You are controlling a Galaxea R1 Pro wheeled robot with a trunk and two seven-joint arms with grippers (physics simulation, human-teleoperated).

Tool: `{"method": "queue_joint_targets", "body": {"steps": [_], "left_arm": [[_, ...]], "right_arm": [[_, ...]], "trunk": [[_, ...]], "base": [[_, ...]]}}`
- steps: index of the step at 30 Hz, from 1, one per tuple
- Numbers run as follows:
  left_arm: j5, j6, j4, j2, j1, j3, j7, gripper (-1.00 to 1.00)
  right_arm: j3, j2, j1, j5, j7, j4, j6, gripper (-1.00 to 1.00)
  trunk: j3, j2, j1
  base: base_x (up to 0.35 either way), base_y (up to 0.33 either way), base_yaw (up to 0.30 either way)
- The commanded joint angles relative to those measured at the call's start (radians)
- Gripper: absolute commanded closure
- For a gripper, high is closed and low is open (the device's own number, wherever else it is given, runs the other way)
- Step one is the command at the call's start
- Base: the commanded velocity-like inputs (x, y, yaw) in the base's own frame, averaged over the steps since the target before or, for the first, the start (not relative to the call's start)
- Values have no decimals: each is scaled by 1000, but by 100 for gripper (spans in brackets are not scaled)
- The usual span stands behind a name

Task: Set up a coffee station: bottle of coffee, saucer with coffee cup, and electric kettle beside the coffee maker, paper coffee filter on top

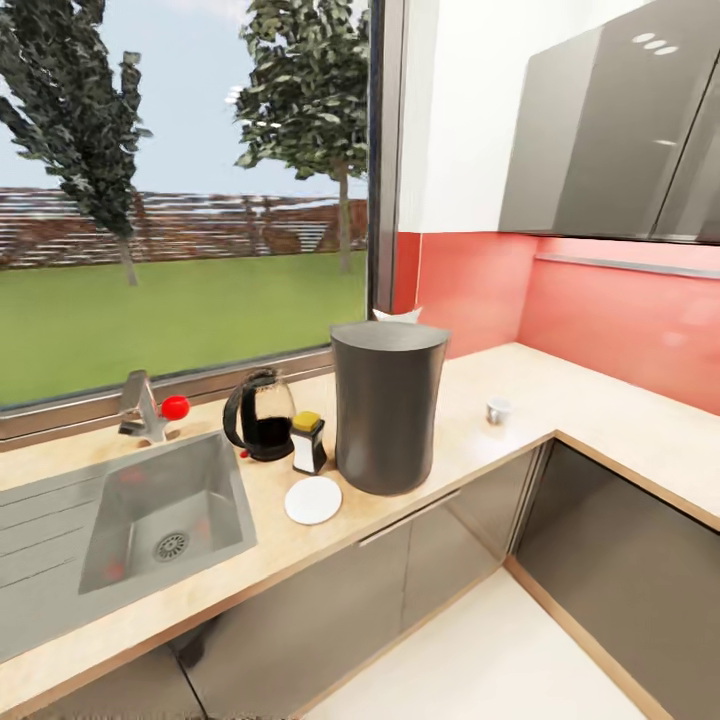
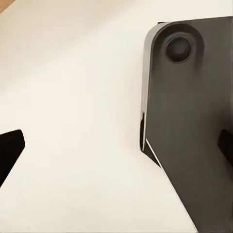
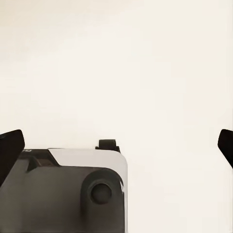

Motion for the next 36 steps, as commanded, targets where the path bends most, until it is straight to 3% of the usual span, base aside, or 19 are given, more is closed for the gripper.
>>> {"method": "queue_joint_targets", "body": {"steps": [1,13,15,16,20,36], "left_arm": [[-4,-1,-2,1,1,3,2,-100],[18,-3,47,15,2,5,5,-100],[24,-1,57,20,2,17,24,-100],[27,-2,86,25,2,29,61,-100],[30,-5,106,25,2,36,87,-100],[35,-11,106,24,2,37,90,-100]], "right_arm": [[9,0,-1,-10,-2,1,-3,-100],[10,0,-1,-9,-3,1,-4,-100],[10,0,-1,-9,-3,1,-4,-100],[10,0,-1,-9,-1,1,-4,-100],[10,1,-1,-9,-1,1,-3,-100],[10,1,-1,-9,1,2,-3,-100]], "trunk": [[-1,-1,0],[-1,-1,0],[-1,-1,0],[-1,-1,0],[-1,-1,0],[-1,-1,0]], "base": [[0,-272,244],[25,-271,272],[169,-240,276],[203,-221,276],[195,-222,276],[13,-270,274]]}}
